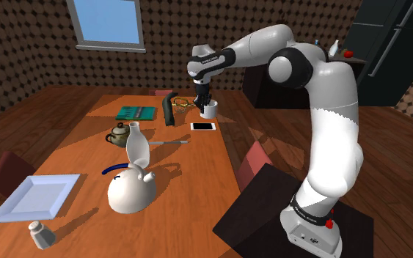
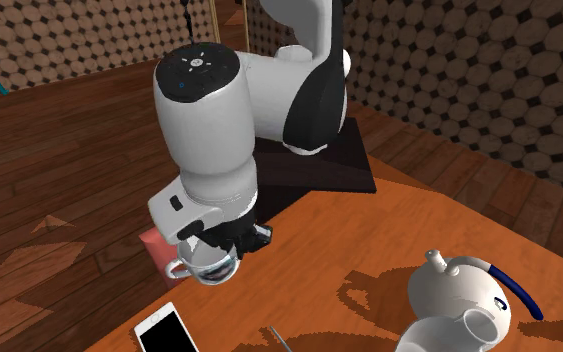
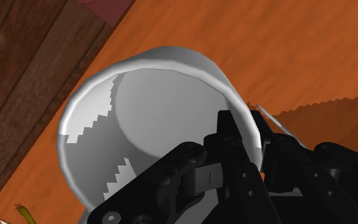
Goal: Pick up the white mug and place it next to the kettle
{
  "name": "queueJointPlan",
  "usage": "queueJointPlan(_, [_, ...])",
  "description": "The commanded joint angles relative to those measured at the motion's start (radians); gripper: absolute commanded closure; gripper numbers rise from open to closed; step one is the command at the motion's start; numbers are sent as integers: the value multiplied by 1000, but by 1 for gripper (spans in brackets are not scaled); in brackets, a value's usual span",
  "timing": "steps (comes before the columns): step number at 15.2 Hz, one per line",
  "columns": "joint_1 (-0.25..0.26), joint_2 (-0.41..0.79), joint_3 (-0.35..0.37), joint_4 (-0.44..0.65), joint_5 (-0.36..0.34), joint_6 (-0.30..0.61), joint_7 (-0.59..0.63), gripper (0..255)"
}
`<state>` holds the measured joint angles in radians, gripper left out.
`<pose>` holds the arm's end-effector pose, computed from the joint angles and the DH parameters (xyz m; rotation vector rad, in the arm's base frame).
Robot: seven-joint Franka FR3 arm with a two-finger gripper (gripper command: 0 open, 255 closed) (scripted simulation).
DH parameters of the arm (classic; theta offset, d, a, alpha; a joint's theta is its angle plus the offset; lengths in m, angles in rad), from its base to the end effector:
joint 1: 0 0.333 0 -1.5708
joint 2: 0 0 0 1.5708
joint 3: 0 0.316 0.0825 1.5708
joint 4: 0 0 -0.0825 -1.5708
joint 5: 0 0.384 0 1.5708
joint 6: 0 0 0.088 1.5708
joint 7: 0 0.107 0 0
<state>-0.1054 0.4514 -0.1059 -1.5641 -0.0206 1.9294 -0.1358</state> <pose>0.6592 -0.1335 0.3780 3.0868 -0.0909 -0.1449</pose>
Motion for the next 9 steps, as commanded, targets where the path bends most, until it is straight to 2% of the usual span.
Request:
queueJointPlan(1, [0, -8, 0, 15, 0, -23, -1, 255])
queueJointPlan(9, [0, -32, -2, 87, -2, -119, -5, 255])
